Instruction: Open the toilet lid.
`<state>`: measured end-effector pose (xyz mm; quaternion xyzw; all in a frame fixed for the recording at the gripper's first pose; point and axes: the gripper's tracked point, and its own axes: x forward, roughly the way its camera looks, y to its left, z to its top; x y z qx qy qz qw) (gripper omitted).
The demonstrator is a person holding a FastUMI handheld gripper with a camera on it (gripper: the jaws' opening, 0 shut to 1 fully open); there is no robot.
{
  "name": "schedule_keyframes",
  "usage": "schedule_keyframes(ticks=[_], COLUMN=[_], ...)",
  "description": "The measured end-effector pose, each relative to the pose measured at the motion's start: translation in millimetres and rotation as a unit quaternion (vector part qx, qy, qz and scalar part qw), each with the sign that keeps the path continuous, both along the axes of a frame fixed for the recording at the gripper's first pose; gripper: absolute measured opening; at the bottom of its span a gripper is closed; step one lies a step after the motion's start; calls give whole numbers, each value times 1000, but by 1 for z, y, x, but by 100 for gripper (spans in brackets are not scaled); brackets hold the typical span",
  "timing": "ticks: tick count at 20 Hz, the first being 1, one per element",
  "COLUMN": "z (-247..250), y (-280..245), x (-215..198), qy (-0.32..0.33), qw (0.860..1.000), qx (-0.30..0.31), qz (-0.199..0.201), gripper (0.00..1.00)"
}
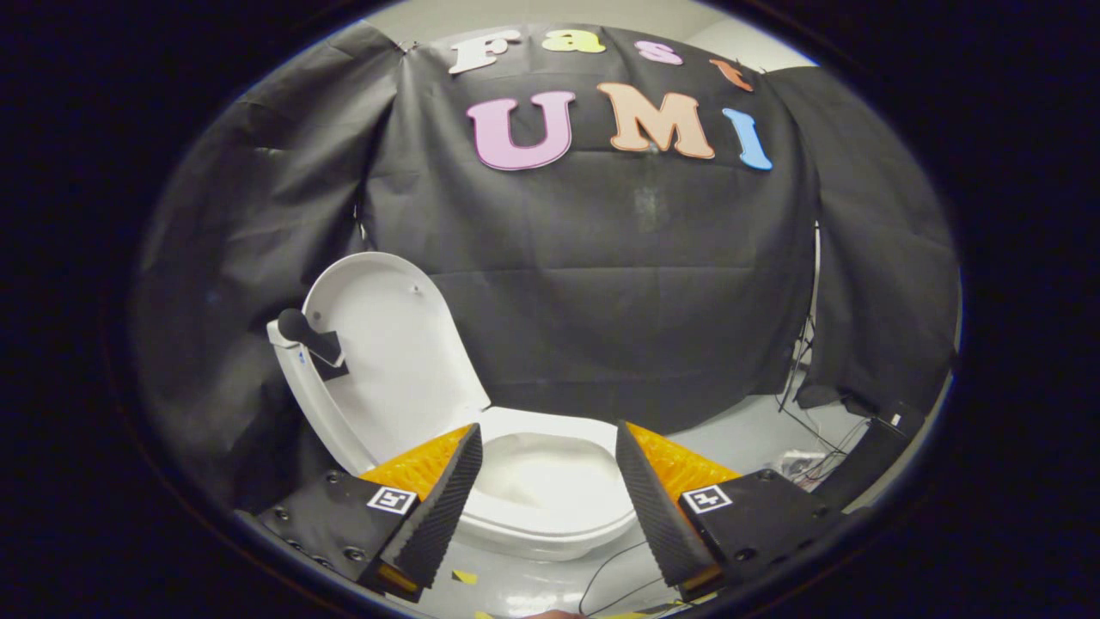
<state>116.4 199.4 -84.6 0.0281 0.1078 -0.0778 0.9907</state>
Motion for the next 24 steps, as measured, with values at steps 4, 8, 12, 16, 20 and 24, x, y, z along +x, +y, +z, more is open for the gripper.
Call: schedule_keyframes(ticks=[4,8,12,16,20,24], z=[-1,1,0,-7,-3,-1], y=[-1,-3,-4,-7,-18,-26], x=[-1,0,2,-2,-7,-9], qy=[-1,-2,-3,9,7,3], qw=[1000,1000,1000,1000,1000,1000], qx=[4,5,8,10,7,6], qz=[-2,-4,-4,-2,-3,4], gripper=[96,96,96,96,97,96])
